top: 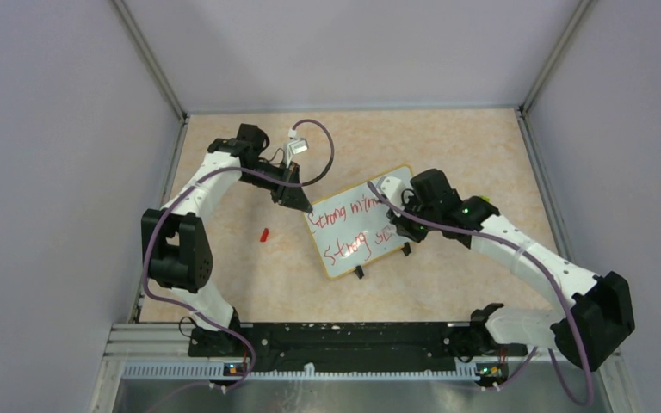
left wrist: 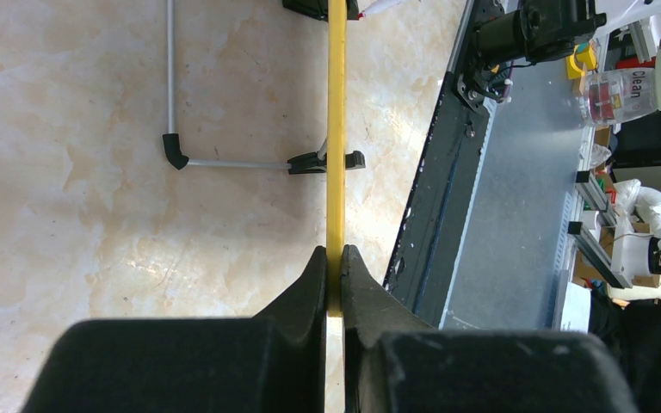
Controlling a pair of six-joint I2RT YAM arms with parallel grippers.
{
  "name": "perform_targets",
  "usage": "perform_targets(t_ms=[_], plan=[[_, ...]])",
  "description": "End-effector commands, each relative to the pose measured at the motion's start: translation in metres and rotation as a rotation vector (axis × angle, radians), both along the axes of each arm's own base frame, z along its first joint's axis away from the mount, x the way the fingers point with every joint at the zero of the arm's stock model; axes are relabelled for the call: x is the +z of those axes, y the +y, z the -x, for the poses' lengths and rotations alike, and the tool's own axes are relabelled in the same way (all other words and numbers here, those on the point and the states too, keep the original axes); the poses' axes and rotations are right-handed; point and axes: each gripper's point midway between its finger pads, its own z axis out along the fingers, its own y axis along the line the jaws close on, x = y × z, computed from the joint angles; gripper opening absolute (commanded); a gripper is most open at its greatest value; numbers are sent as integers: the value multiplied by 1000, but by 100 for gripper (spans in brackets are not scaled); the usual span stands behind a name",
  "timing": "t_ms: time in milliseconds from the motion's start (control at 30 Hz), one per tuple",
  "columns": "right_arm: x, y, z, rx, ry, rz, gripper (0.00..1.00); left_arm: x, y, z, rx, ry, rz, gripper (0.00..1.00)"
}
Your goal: Write a sentence on the whiteboard
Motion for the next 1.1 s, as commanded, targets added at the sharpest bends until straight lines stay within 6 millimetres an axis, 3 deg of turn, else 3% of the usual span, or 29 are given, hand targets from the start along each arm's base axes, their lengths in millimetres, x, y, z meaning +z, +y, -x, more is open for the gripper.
perform_targets(t_ms=[0, 100, 267, 433, 700, 1067], plan=[[19, -4, 2, 2, -33, -32, 0, 4, -1, -7, -5, -37, -1, 0], [27, -9, -2, -14, -43, -48, 0, 6, -1, -8, -5, -40, 0, 0], [12, -23, -11, -54, -34, -25, 0, 6, -1, -7, -5, -40, 0, 0], [18, -15, -17, -46, -43, -60, 0, 6, -1, -8, -5, -38, 0, 0], [12, -6, -24, -33, -29, -73, 0, 5, -1, -8, -3, -39, -4, 0], [3, -20, -31, -67, -67, -3, 0, 3, 0, -8, 1, -37, -9, 0]])
